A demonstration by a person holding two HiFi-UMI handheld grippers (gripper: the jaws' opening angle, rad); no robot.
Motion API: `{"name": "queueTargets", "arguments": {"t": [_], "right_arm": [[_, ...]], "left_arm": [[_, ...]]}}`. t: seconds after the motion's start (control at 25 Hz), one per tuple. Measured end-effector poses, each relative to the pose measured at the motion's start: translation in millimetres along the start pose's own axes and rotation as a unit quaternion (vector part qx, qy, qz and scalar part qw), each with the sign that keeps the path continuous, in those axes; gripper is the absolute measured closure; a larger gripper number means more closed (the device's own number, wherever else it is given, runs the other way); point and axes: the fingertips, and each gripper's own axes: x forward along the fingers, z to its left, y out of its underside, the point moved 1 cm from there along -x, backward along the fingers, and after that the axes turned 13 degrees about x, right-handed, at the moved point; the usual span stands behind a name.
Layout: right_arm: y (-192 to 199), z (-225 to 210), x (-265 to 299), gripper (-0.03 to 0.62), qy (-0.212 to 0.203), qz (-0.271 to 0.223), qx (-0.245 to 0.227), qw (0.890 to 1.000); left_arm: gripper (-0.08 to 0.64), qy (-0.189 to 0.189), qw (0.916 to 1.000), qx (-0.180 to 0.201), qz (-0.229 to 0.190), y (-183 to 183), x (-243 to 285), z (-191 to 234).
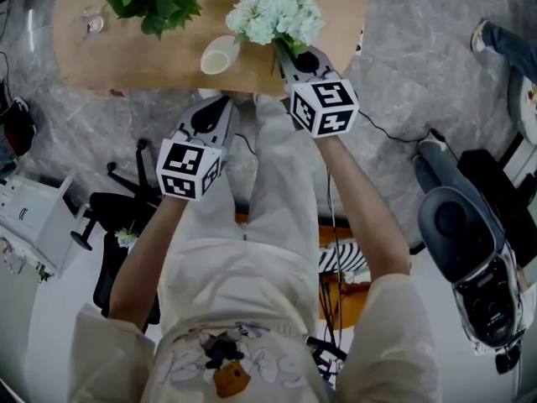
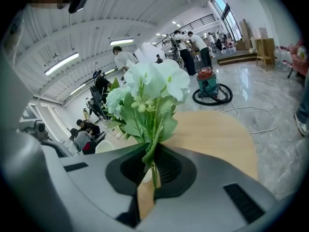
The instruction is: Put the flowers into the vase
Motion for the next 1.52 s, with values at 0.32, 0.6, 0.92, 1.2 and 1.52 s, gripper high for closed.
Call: {"name": "queueTargets", "arguments": {"t": [0.32, 0.6, 0.92, 1.2, 1.52], "right_arm": [[-8.5, 30.6, -12.4, 0.576, -0.021, -0.042, -0.016, 0.999], [-18.2, 57.7, -28.3, 0.576, -0.02, -0.083, -0.032, 0.996], [-24.8, 91.2, -44.5, 0.575, -0.033, -0.128, -0.032, 0.991], [-35.0, 117.7, -55.3, 0.575, -0.05, -0.143, -0.039, 0.988], [-47.3, 128.7, -65.7, 0.575, -0.063, -0.159, -0.048, 0.984]], "left_arm": [[0.549, 0.016, 0.9995, 0.029, -0.002, 4.4, -7.7, -1.5], [0.549, 0.029, 0.999, 0.034, -0.008, 10.4, -20.8, -3.4], [0.549, 0.023, 0.999, 0.035, -0.014, 17.0, -34.4, 8.2], [0.549, 0.012, 0.9994, 0.017, -0.026, 18.4, -41.1, 16.2], [0.549, 0.004, 0.9993, -0.007, -0.037, 10.2, -36.3, 13.8]]}}
